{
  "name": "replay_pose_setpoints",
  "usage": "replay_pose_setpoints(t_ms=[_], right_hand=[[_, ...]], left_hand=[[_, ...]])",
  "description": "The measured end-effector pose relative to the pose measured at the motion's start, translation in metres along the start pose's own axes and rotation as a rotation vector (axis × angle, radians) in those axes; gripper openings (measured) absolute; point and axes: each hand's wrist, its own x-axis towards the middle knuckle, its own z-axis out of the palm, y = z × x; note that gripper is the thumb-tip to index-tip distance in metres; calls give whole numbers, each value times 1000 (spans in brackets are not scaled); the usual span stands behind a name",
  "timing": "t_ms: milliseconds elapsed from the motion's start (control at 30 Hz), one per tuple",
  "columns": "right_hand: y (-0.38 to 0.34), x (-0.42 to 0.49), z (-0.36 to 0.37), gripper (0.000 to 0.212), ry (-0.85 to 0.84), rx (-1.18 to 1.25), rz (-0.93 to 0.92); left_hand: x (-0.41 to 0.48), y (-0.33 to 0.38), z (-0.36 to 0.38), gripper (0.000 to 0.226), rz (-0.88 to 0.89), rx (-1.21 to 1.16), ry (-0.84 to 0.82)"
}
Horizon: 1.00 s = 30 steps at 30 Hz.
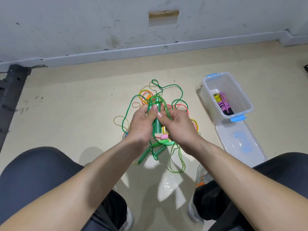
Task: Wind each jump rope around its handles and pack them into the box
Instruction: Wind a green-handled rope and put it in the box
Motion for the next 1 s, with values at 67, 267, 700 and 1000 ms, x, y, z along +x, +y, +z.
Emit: replay_pose_setpoints(t_ms=[67, 267, 700, 1000], right_hand=[[4, 3, 1, 27, 11, -88, -16], [11, 8, 1, 32, 42, -148, -47], [0, 22, -29, 33, 204, 81, 30], [4, 2, -9, 27, 11, -91, 15]], left_hand=[[2, 1, -4, 27, 35, 17, -6], [6, 3, -8, 25, 59, 7, -51], [14, 13, -21, 18, 43, 175, 24], [10, 6, -15, 30, 43, 177, 22]])
